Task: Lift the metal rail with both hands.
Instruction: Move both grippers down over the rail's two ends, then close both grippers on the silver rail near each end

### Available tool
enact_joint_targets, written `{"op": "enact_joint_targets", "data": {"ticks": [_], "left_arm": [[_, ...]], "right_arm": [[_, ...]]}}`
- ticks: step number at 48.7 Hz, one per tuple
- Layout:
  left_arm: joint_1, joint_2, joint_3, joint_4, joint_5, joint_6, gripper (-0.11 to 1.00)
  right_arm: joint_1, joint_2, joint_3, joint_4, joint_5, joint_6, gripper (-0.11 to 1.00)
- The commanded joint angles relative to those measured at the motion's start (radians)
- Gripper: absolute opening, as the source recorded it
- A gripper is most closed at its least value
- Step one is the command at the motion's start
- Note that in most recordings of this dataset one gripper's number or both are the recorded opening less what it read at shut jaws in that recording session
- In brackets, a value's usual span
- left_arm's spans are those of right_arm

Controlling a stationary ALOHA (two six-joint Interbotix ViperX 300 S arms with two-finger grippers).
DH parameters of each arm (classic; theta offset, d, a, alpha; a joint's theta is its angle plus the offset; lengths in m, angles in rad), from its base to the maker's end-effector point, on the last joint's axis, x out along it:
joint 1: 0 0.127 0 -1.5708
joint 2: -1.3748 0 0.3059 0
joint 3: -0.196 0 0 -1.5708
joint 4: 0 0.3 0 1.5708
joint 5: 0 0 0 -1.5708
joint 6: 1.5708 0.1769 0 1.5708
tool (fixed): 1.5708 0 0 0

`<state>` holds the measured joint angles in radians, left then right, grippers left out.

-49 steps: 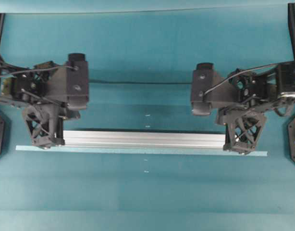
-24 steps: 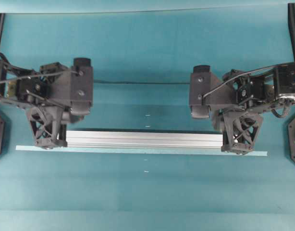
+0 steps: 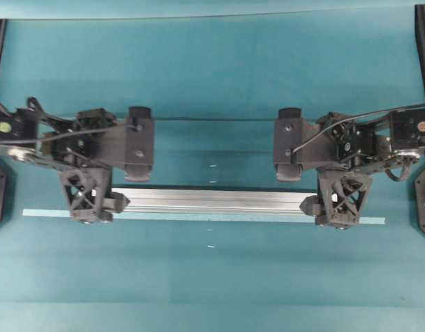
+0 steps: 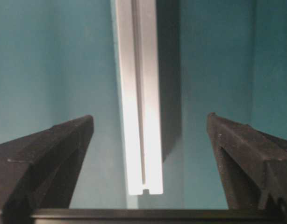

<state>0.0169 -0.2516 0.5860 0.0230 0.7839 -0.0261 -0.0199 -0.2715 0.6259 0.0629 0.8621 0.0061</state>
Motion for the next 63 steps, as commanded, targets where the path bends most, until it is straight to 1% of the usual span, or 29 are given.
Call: {"op": "enact_joint_targets", "data": {"ticks": [1,6,11,16,23,34,45,63], "left_arm": [[-0.002,0.012,0.003,0.005,-0.026,-0.003,0.98],[0.000,0.038,0.012,0.005,-0.038,0.002,0.98],[0.008,0.055,0.023,0.005,-0.072,0.006,0.98],[0.012,0.072,0.048,0.005,-0.117,0.008,0.98],[0.014,0.089,0.083,0.005,-0.160,0.006,0.98],[-0.002,0.101,0.132,0.005,-0.242,-0.002,0.98],[-0.006,0.117,0.155,0.005,-0.302,0.002,0.98],[-0.014,0.204,0.187,0.005,-0.400,-0.008,0.98]], "right_arm": [[0.008,0.012,0.009,-0.002,-0.031,-0.002,0.99],[0.015,0.032,0.026,-0.002,-0.067,-0.003,0.99],[0.025,0.064,0.048,0.000,-0.120,-0.018,0.99],[0.034,0.103,0.064,0.000,-0.176,-0.031,0.99],[0.048,0.149,0.075,0.000,-0.225,-0.034,0.99],[0.054,0.189,0.101,0.000,-0.278,-0.034,0.99],[0.054,0.210,0.140,-0.002,-0.327,-0.034,0.99],[0.048,0.261,0.166,-0.002,-0.400,-0.034,0.99]]}}
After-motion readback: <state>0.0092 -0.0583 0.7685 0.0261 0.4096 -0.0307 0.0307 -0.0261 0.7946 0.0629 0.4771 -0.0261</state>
